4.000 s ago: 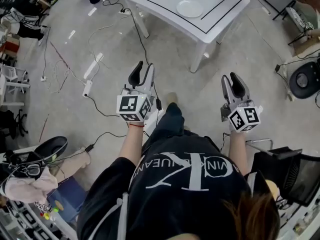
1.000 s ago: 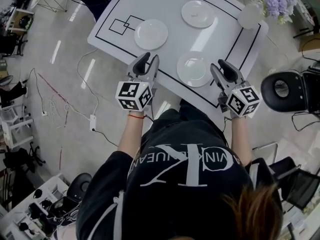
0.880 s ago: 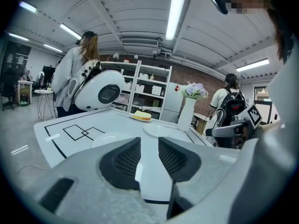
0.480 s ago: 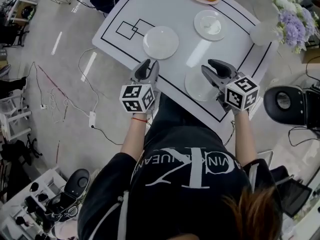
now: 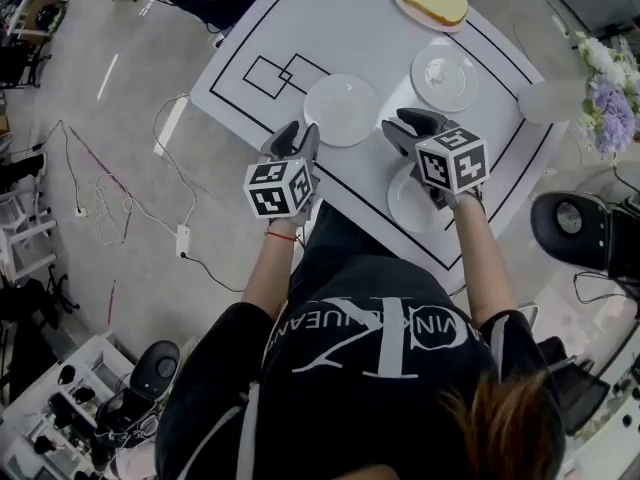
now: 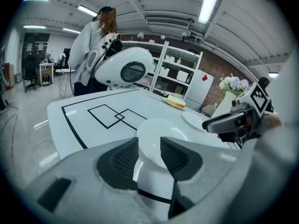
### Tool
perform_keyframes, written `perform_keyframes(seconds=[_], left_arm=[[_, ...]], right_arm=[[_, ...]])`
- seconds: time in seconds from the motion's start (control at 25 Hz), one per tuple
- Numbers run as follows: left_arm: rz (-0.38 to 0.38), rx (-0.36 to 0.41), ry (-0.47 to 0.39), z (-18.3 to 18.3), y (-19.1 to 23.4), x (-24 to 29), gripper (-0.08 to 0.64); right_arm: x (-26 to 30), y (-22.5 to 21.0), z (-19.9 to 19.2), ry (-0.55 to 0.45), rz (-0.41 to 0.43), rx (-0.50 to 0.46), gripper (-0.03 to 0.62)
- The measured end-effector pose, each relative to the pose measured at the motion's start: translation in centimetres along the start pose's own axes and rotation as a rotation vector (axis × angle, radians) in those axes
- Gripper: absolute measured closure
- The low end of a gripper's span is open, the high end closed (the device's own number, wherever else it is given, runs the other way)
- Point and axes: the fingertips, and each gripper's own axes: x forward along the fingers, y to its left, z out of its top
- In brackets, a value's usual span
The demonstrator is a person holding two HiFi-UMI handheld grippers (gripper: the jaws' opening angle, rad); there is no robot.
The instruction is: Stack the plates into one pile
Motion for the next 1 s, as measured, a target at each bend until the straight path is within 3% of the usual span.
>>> perform_keyframes(seconds=[0.32,0.76,1.0], left_arm=[[0.023,-0.059,0.111,-0.1,1.7,2.2,0.400],[-0.001,-0.128,0.179,-1.8,1.0,3.6,0.400],[-0.019,-0.168,0.180,-1.6,0.0,3.7,0.400]], right_arm=[[5.1,-1.4,-0.3,0.103,-0.060,0.017,0.407],[7.4,-1.9,-1.4,0.184,-0.082,-0.002,0.414],[7.0,-2.5,-1.2,0.139,-0.091,0.108,0.455]])
